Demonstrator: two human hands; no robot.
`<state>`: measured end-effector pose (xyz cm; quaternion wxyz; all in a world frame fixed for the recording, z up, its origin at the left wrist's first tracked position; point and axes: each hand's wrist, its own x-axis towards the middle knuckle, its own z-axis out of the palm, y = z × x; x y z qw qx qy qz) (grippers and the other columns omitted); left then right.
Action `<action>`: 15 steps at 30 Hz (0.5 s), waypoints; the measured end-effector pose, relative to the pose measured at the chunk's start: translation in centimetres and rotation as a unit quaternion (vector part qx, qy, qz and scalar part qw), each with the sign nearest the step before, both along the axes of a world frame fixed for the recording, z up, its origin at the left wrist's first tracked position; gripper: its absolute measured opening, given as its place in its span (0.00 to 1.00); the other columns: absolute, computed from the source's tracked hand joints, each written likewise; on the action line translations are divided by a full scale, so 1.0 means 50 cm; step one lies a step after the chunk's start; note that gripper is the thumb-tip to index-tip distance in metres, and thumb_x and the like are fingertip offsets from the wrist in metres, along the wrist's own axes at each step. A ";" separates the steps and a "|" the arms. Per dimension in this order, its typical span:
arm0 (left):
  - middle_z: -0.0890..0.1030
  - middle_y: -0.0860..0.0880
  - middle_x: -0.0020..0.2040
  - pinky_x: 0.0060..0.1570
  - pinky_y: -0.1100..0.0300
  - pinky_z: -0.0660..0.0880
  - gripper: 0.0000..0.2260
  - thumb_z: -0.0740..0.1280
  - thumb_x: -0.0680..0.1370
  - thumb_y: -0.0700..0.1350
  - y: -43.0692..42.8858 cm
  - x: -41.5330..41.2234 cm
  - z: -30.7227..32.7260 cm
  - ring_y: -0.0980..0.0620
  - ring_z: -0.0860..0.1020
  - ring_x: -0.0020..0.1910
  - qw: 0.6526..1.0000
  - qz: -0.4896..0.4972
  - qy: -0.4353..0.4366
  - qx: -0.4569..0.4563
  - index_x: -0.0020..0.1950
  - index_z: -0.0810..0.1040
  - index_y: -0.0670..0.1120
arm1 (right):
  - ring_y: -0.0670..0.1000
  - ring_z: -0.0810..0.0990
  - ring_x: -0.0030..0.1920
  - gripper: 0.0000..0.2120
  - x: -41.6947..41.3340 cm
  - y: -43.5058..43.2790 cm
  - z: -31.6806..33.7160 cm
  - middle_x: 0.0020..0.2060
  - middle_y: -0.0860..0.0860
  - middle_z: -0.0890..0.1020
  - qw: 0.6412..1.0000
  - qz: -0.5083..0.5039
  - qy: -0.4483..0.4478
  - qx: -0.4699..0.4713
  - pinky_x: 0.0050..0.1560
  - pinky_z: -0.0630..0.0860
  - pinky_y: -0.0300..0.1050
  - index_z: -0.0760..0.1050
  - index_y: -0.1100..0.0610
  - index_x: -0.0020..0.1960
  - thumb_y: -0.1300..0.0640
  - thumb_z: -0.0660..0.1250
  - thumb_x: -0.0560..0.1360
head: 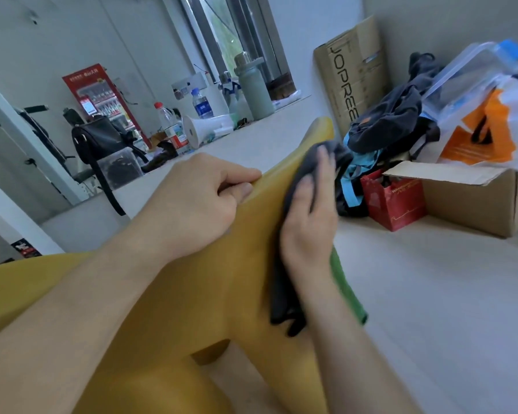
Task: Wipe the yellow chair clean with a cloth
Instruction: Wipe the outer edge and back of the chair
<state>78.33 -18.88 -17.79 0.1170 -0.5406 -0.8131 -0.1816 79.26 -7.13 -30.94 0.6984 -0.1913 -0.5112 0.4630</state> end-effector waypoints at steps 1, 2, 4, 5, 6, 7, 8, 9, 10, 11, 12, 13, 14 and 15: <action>0.81 0.61 0.51 0.49 0.74 0.67 0.14 0.64 0.79 0.41 0.004 0.000 -0.003 0.61 0.78 0.49 1.000 -0.001 -0.007 0.003 0.60 0.79 0.56 | 0.41 0.60 0.73 0.22 0.002 0.038 0.005 0.74 0.46 0.64 0.998 0.017 0.004 -0.060 0.74 0.57 0.43 0.62 0.53 0.75 0.52 0.51 0.82; 0.82 0.60 0.50 0.49 0.76 0.67 0.14 0.64 0.78 0.40 0.010 0.000 -0.007 0.63 0.77 0.49 1.000 -0.004 -0.011 0.011 0.58 0.80 0.55 | 0.40 0.60 0.73 0.22 0.001 0.052 0.004 0.75 0.47 0.64 0.995 0.019 -0.006 -0.097 0.74 0.58 0.44 0.61 0.53 0.76 0.52 0.50 0.83; 0.83 0.58 0.50 0.51 0.76 0.69 0.16 0.65 0.76 0.36 0.025 0.004 -0.008 0.65 0.78 0.49 0.999 0.001 -0.023 0.034 0.57 0.81 0.55 | 0.44 0.58 0.76 0.22 -0.004 0.003 0.000 0.76 0.49 0.62 0.998 -0.020 -0.010 -0.062 0.74 0.58 0.47 0.60 0.54 0.76 0.53 0.51 0.83; 0.84 0.57 0.50 0.54 0.73 0.71 0.17 0.65 0.75 0.35 0.030 0.006 -0.005 0.66 0.78 0.49 0.999 -0.003 -0.033 0.042 0.57 0.81 0.54 | 0.47 0.57 0.77 0.22 -0.009 -0.046 0.002 0.76 0.50 0.61 0.999 -0.042 -0.007 -0.016 0.75 0.58 0.48 0.61 0.54 0.76 0.54 0.52 0.82; 0.84 0.57 0.49 0.55 0.68 0.75 0.18 0.65 0.74 0.33 0.035 0.006 0.000 0.65 0.80 0.48 0.998 -0.021 -0.044 0.040 0.55 0.82 0.54 | 0.50 0.57 0.77 0.22 -0.013 -0.097 0.002 0.76 0.51 0.60 0.997 -0.067 -0.016 0.033 0.75 0.58 0.50 0.62 0.55 0.75 0.54 0.53 0.82; 0.85 0.56 0.46 0.54 0.63 0.77 0.19 0.64 0.73 0.32 0.039 0.005 0.004 0.63 0.81 0.47 0.997 -0.044 -0.051 0.029 0.53 0.84 0.53 | 0.54 0.58 0.77 0.22 -0.018 -0.137 -0.004 0.76 0.53 0.60 0.992 -0.087 -0.034 0.080 0.75 0.57 0.52 0.63 0.55 0.74 0.54 0.54 0.82; 0.85 0.55 0.44 0.53 0.59 0.78 0.20 0.63 0.72 0.30 0.040 0.004 0.008 0.61 0.82 0.46 0.996 -0.062 -0.061 0.019 0.51 0.84 0.52 | 0.57 0.59 0.76 0.21 -0.018 -0.156 -0.004 0.75 0.54 0.62 0.987 -0.103 -0.051 0.110 0.74 0.57 0.52 0.64 0.55 0.73 0.53 0.54 0.82; 0.85 0.54 0.45 0.52 0.60 0.79 0.20 0.62 0.72 0.29 0.040 0.002 0.014 0.61 0.82 0.46 0.993 -0.074 -0.086 0.012 0.51 0.84 0.51 | 0.58 0.60 0.76 0.20 -0.017 -0.144 0.003 0.74 0.55 0.64 0.984 -0.108 -0.057 0.130 0.74 0.58 0.52 0.67 0.56 0.72 0.53 0.55 0.82; 0.85 0.54 0.47 0.52 0.63 0.78 0.20 0.62 0.74 0.29 0.038 0.002 0.019 0.62 0.81 0.47 0.990 -0.079 -0.120 0.003 0.54 0.83 0.51 | 0.58 0.62 0.75 0.20 -0.015 -0.113 0.014 0.73 0.55 0.66 0.984 -0.105 -0.048 0.138 0.74 0.59 0.52 0.69 0.56 0.71 0.53 0.55 0.81; 0.84 0.54 0.51 0.53 0.68 0.76 0.18 0.62 0.76 0.32 0.033 -0.004 0.022 0.64 0.80 0.48 0.987 -0.075 -0.144 -0.014 0.57 0.81 0.51 | 0.56 0.63 0.75 0.20 -0.015 -0.070 0.024 0.73 0.55 0.68 0.988 -0.086 -0.037 0.121 0.74 0.60 0.51 0.70 0.56 0.70 0.53 0.56 0.81; 0.83 0.56 0.54 0.53 0.70 0.74 0.15 0.63 0.78 0.37 0.025 -0.012 0.025 0.65 0.79 0.49 0.988 -0.058 -0.137 -0.044 0.60 0.80 0.51 | 0.53 0.63 0.74 0.20 -0.009 -0.022 0.037 0.72 0.55 0.69 0.995 -0.062 -0.021 0.081 0.74 0.60 0.50 0.70 0.56 0.70 0.54 0.56 0.80; 0.82 0.57 0.54 0.53 0.69 0.74 0.12 0.62 0.80 0.42 0.012 -0.023 0.028 0.65 0.78 0.50 0.992 -0.028 -0.088 -0.088 0.60 0.79 0.53 | 0.50 0.64 0.74 0.20 -0.002 0.023 0.045 0.73 0.54 0.68 0.999 -0.035 0.000 0.033 0.74 0.60 0.49 0.68 0.56 0.71 0.54 0.55 0.80; 0.82 0.57 0.53 0.54 0.64 0.74 0.11 0.60 0.80 0.47 -0.005 -0.034 0.029 0.62 0.78 0.50 0.990 0.005 -0.037 -0.133 0.59 0.79 0.55 | 0.47 0.64 0.73 0.21 0.001 0.047 0.049 0.73 0.52 0.67 1.000 -0.009 0.015 -0.007 0.74 0.60 0.48 0.65 0.55 0.73 0.55 0.55 0.81; 0.82 0.56 0.52 0.55 0.58 0.74 0.11 0.58 0.81 0.50 -0.026 -0.040 0.028 0.58 0.78 0.51 0.986 0.032 -0.003 -0.165 0.58 0.78 0.56 | 0.44 0.63 0.73 0.21 0.000 0.042 0.048 0.74 0.51 0.66 0.999 0.015 0.025 -0.033 0.73 0.60 0.47 0.63 0.55 0.74 0.56 0.56 0.82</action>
